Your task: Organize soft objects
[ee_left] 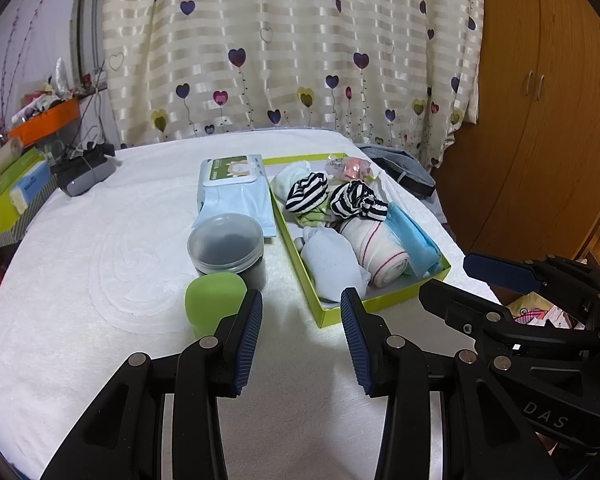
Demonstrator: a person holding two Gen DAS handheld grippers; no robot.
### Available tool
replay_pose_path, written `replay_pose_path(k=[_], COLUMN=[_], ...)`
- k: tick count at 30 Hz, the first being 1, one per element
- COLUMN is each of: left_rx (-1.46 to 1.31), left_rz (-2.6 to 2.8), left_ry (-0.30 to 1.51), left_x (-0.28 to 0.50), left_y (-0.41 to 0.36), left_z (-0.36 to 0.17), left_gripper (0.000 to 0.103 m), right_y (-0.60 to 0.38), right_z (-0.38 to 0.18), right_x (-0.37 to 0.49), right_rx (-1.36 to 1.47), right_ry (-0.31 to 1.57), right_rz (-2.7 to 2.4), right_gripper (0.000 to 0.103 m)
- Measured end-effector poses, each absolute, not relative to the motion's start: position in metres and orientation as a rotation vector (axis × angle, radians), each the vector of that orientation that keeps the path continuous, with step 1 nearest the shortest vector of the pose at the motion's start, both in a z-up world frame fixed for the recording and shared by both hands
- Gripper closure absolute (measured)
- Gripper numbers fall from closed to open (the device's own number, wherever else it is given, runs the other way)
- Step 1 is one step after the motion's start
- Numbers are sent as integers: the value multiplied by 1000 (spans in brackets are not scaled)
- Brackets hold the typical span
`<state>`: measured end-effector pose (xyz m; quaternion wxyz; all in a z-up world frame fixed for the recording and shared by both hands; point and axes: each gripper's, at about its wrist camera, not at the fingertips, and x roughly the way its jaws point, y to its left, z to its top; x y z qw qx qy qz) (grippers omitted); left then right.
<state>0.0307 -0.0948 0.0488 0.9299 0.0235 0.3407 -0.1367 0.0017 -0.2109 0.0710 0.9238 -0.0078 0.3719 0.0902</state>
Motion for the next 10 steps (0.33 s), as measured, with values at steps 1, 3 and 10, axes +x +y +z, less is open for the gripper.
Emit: replay_pose_path(k=[1, 3, 10], left_rx=[49, 48, 51], left_rz=[-280, -280, -279], left_ry=[697, 695, 689], left_x=[31, 30, 27], left_y=[-95, -94, -94], left_z=[49, 49, 47], left_gripper=[63, 63, 63], right_y=[-211, -211, -212], right_z=[70, 71, 71], right_x=[1, 2, 3], right_rx=[-16, -15, -15], right_ry=[764, 763, 763], right_rz=[185, 185, 186], right_gripper=[55, 55, 55])
